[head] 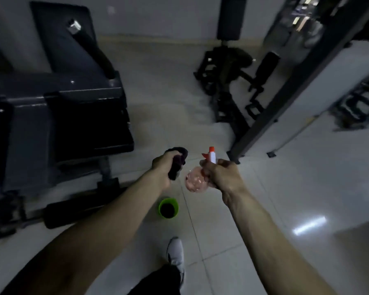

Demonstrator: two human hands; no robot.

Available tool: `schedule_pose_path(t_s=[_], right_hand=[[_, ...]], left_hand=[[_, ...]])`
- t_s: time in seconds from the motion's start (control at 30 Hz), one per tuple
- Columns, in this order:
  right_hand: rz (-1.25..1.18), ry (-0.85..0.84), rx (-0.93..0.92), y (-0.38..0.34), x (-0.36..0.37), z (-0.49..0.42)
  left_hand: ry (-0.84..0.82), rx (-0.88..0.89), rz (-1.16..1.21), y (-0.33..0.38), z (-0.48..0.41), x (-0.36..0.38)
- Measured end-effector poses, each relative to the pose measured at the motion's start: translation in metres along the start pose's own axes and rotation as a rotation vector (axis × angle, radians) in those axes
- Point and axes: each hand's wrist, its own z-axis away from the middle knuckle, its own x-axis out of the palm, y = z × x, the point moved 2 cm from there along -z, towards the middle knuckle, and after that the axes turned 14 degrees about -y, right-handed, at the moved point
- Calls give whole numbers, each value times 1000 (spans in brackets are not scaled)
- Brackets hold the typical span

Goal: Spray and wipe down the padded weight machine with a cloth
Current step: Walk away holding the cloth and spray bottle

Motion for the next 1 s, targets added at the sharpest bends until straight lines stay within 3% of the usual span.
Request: schedule_pose_path(t_s=[0.33, 0.5, 0.67, 0.87, 1.0], right_hand=[[496, -460, 78, -51, 21, -159], [791, -689, 86, -24, 38, -252], [917, -851, 154, 31, 17, -328], [1114, -796, 168, 148, -26, -429], [1213, -777, 174, 257, -21, -509]], left_hand=[[286, 105, 323, 17, -51, -21], [588, 139, 631, -22, -93, -31], [833, 166, 919, -85, -148, -3], [918, 126, 999, -202, -235, 30], [975, 131, 1046, -279, -304, 15]])
